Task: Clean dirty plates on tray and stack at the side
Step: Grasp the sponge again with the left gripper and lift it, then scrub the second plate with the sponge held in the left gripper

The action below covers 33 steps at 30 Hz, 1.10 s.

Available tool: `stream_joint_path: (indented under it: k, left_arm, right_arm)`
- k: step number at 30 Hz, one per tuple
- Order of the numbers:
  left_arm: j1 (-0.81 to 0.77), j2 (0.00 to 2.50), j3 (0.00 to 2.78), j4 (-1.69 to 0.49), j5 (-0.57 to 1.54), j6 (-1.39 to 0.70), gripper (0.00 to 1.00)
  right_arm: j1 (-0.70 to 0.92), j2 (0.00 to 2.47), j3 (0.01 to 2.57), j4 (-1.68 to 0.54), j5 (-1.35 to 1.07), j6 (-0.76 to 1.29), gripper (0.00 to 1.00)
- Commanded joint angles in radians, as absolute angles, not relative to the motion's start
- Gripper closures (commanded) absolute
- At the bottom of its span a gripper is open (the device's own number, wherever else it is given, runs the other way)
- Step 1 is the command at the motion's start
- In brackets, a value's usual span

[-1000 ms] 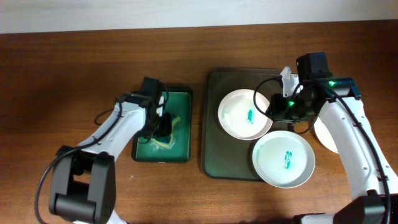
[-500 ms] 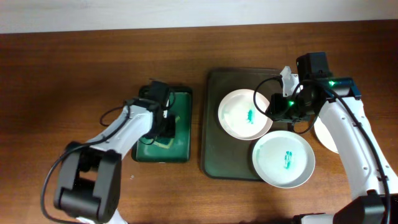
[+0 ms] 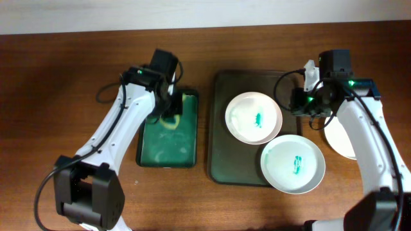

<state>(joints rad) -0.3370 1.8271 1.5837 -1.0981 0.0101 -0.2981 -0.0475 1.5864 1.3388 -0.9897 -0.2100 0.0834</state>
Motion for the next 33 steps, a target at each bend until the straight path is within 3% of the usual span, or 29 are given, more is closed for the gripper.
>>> stream_joint_path:
  k: [1,12,16,22,33]
  left_arm:
    - [-0.383,1.800,1.663,-1.053,0.008,-0.297,1.00]
    - [-0.542,1.875,1.663,-0.817,0.128,-0.298,1.00]
    - [-0.586,1.979,1.663,-0.784,0.200,-0.343,1.00]
    - [-0.641,2.142,1.663,-0.607,0.431,-0.425,1.00]
    - [-0.734,2.328,1.663,-0.505,0.380,-0.456,1.00]
  right_arm:
    - [-0.058,1.684,1.333,-0.990,-0.271,-0.022,0.72]
    - [-0.060,1.996,1.333,-0.871,-0.278,-0.002,0.73]
    - [-0.059,2.017,1.333,-0.863,-0.281,0.009,0.96]
    - [-0.059,2.017,1.305,-0.859,-0.289,0.009,0.96]
    - [-0.018,2.017,1.256,-0.822,-0.329,0.007,0.96]
